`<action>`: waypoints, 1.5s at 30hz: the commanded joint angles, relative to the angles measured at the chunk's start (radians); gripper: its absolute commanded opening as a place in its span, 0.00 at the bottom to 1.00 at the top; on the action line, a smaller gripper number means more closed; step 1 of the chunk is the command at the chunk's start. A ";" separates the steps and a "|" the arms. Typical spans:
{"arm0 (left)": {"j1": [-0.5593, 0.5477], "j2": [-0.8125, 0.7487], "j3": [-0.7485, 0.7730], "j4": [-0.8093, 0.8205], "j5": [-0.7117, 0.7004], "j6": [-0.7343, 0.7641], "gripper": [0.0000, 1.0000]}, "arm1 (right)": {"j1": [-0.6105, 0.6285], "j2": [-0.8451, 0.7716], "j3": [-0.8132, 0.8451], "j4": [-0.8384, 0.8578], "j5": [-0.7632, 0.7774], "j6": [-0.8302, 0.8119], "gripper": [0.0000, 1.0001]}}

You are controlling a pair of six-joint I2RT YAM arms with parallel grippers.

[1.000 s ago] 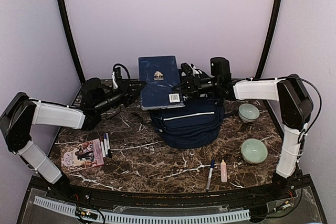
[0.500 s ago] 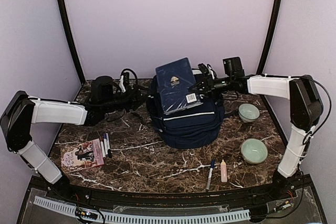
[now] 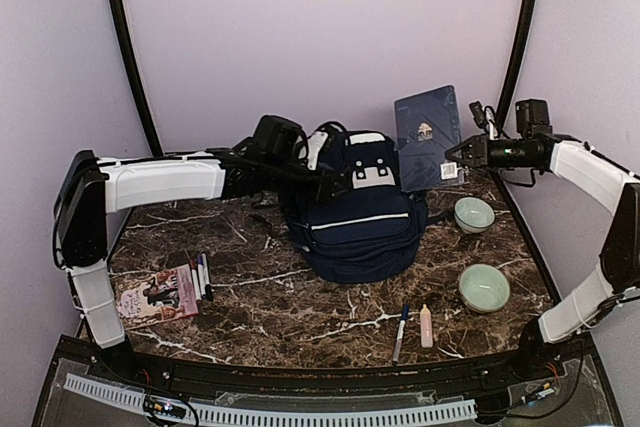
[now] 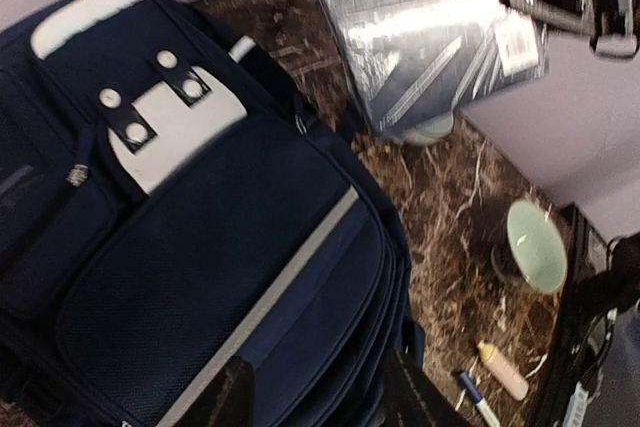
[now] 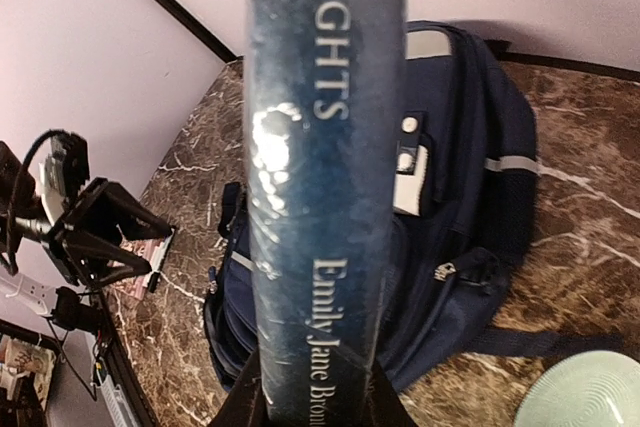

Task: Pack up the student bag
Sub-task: Pick up the largest pocket of the bag from the student bag.

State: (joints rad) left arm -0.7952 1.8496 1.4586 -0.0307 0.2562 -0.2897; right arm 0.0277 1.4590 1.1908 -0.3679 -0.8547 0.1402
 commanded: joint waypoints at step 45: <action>-0.245 0.542 0.571 -0.404 -0.229 0.475 0.25 | -0.153 -0.006 0.224 -0.077 -0.101 -0.076 0.00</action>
State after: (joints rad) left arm -1.0222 2.3840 2.0125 -0.4023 0.0269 0.1257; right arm -0.1261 1.4998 1.4002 -0.5808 -0.8864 0.0635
